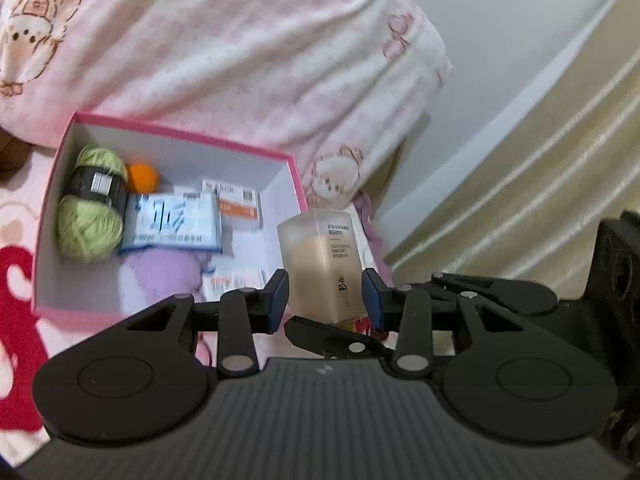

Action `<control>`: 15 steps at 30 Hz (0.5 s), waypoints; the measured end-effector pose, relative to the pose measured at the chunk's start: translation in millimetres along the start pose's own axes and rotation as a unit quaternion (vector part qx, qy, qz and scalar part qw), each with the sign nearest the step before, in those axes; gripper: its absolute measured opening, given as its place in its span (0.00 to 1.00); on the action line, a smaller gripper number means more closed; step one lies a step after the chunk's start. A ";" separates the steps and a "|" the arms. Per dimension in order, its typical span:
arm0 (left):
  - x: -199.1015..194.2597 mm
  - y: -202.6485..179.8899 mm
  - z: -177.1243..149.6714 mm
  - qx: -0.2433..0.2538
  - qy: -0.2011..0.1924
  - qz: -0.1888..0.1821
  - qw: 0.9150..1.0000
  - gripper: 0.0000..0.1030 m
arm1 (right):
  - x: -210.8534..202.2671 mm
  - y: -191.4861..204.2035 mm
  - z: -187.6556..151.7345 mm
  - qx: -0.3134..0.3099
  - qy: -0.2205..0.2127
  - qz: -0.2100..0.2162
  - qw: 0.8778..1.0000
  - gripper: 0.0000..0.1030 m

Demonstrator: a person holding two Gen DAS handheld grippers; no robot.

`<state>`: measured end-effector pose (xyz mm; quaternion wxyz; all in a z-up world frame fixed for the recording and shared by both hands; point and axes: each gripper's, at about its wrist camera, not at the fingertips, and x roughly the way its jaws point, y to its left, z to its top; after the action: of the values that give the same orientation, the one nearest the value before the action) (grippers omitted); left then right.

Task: Organize objects
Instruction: 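Lift the foundation bottle with the left tool and carry it into the pink box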

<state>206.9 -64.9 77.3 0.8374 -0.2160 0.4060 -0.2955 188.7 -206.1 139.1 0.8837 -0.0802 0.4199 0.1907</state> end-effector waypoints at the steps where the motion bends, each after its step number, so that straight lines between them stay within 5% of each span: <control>1: 5.8 2.3 7.8 -0.002 -0.001 0.000 1.000 0.37 | 6.4 -4.6 6.4 0.003 -0.001 -0.003 1.000 0.43; 7: 48.1 28.8 40.7 -0.018 0.016 0.008 1.000 0.37 | 51.6 -19.2 19.6 -0.009 -0.021 -0.029 0.999 0.42; 15: 118.3 70.8 39.6 -0.036 0.056 0.021 0.998 0.37 | 123.2 -51.6 13.8 0.077 0.022 -0.029 0.996 0.41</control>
<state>320.2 -87.5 -7.8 0.8109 -0.2207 0.4675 -0.2744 290.1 -215.9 51.8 0.8827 -0.0284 0.4506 0.1301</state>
